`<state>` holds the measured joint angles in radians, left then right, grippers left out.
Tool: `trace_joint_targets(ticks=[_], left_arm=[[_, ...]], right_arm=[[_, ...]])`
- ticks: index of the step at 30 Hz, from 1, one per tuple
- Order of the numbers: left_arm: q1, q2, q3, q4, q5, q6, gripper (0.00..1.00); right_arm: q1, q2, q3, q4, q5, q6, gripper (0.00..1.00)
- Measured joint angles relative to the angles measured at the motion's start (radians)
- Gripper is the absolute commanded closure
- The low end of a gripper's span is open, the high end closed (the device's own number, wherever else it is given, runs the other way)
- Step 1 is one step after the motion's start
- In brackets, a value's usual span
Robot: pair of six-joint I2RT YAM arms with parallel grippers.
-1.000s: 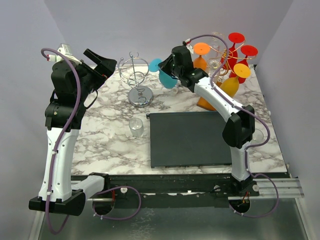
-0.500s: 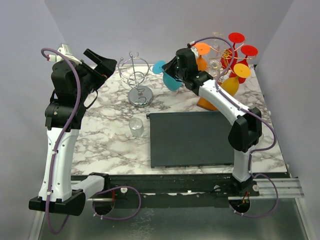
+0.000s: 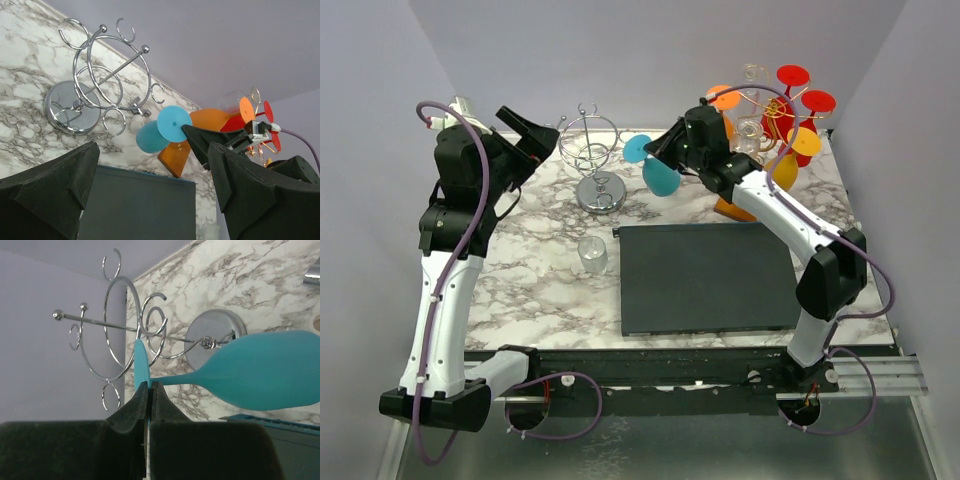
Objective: Take the wine glass off the wine glass rack
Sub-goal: Pick up the wine glass from the wine rack.
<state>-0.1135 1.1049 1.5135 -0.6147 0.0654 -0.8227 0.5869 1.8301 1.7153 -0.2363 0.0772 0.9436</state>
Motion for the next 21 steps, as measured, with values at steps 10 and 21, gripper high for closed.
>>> trace_joint_targets(ticks=[10,21], left_arm=[[0.000,-0.015,-0.116,0.053,0.048,-0.037,0.01],[0.000,-0.064,-0.291,0.286,0.183,-0.113,0.02]], right_arm=[[0.000,-0.195,-0.153,0.050,-0.174,0.021,0.99],[0.000,-0.361,-0.152,0.156,-0.390,0.099,0.99]])
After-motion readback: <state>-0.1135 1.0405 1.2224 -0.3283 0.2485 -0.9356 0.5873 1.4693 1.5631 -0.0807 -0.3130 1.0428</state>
